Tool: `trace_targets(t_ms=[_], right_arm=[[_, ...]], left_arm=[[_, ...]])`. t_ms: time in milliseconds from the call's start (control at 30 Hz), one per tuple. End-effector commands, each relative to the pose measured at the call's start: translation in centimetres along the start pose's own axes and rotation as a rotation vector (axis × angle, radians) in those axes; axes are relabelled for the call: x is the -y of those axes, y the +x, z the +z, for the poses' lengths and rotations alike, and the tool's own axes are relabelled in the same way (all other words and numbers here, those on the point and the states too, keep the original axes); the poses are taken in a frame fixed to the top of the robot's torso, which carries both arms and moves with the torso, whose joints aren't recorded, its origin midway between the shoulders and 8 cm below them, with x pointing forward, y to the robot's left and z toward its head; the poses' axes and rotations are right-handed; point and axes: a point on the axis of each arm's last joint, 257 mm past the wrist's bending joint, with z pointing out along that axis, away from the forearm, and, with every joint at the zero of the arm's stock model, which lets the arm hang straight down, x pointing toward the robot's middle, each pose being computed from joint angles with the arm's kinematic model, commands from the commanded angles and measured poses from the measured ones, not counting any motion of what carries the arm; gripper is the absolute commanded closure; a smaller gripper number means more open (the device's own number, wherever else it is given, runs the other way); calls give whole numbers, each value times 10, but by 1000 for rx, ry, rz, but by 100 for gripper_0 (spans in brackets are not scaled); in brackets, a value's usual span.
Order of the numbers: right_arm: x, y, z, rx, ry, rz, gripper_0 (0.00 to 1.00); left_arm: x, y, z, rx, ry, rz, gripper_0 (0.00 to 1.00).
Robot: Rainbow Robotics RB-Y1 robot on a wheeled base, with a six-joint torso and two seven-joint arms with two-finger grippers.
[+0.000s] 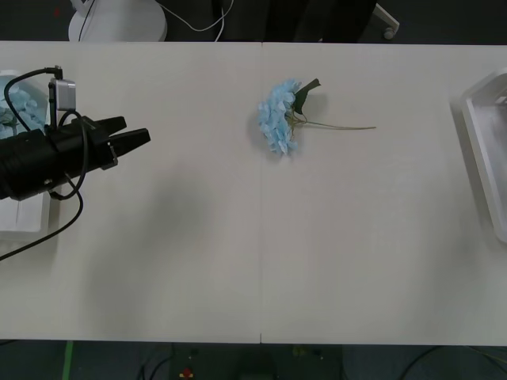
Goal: Put the red flowers into the right box and the blue flowers into the left box
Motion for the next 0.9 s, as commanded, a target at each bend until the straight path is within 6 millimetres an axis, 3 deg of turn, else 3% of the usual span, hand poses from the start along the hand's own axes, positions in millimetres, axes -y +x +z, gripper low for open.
trace_targets(t_ms=[33, 200, 333, 400, 500, 567, 700, 833, 900], right_arm=[[-6, -31, -5, 52, -6, 18, 43], [-3, -49, -10, 74, -20, 33, 36], [-26, -74, -21, 83, -97, 27, 25], [-50, -95, -34, 89, -157, -24, 19], [-82, -110, -46, 97, -218, -120, 13], [-118, -121, -57, 114, -266, -232, 8], [-176, -130, -72, 144, -341, -414, 0], [-242, -132, -90, 184, -430, -600, 0], [-264, -128, -97, 191, -468, -661, 0]], left_arm=[[25, -55, 12, 57, 54, 139, 0], [61, -68, 16, 20, 97, 170, 0], [93, -67, 17, -41, 130, 178, 0], [109, -63, 14, -78, 157, 169, 0], [125, -56, 11, -115, 193, 145, 0], [135, -47, 9, -151, 217, 128, 0], [135, -36, 5, -177, 224, 116, 0], [130, -20, 1, -191, 215, 119, 0], [129, -17, 0, -197, 219, 142, 0]])
